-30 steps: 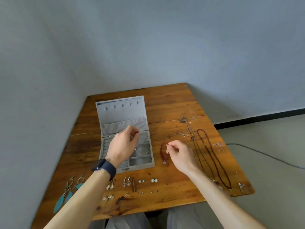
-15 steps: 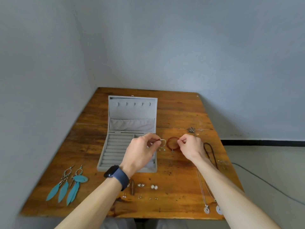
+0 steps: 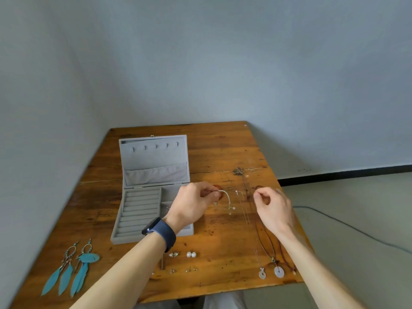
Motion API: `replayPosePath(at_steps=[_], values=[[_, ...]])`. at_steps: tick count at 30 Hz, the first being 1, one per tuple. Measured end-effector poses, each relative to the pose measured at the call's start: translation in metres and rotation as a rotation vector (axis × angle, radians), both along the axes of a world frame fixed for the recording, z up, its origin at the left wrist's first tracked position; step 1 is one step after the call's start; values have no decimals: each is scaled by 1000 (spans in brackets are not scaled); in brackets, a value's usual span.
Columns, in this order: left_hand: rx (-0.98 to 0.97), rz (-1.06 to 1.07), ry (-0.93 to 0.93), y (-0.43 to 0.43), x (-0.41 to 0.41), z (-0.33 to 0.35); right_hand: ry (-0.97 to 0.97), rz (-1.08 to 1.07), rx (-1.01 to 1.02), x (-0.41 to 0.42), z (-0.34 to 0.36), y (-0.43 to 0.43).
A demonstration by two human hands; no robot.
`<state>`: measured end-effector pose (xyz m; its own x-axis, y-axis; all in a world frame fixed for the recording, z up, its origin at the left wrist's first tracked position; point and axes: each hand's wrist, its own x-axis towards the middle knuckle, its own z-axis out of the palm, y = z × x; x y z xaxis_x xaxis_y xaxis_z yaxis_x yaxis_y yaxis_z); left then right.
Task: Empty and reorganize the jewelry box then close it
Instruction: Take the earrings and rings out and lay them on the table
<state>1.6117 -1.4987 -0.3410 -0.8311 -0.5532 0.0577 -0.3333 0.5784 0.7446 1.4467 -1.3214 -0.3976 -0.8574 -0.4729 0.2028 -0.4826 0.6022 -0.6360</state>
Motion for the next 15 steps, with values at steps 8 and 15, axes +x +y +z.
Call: replayPosePath(at_steps=[8,15], values=[[-641,130,-540,14,-15,-26,-16,-79,196,-5,-24,67],[-761,146,-606,27,-17,-32,-41,30,178,-2,-41,81]])
